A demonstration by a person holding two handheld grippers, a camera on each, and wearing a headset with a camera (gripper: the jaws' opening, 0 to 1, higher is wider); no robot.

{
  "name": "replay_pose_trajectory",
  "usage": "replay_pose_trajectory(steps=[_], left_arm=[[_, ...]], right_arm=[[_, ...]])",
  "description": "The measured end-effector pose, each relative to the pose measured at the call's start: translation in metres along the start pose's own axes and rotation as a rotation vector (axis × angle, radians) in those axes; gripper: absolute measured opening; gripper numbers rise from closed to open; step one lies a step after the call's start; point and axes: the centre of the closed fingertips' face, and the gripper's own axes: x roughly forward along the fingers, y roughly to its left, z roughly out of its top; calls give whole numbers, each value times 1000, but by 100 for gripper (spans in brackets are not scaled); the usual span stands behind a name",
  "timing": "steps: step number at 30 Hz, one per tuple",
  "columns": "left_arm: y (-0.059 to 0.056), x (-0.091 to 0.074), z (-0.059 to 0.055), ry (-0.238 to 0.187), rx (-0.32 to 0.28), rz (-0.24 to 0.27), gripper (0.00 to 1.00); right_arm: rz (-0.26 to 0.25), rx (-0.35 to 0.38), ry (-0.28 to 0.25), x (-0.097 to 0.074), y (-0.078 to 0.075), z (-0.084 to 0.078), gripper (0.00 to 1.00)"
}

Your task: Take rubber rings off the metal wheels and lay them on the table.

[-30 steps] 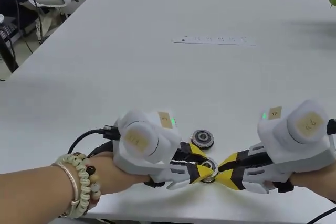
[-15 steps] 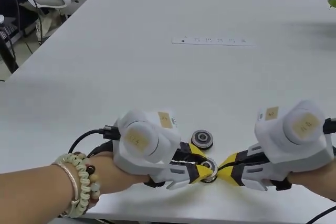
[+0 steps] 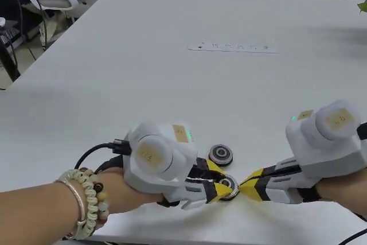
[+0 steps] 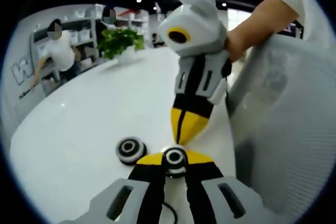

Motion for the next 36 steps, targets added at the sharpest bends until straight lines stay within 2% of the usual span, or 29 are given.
replay_pose_trajectory(steps=[3,10,21,36], left_arm=[[0,0,0,0,-3,1,14],[0,0,0,2,-6,2,14],[-1,0,-1,1,-9,-1,15],[-2,0,0,-3,-7,-7,14]], right_arm=[[9,59,-13,-1,-1,1,0],[25,123,-25,-1,1,2,0],[31,173,-35,-2,2,3,0],[28,197,-44,-3,0,4,0]])
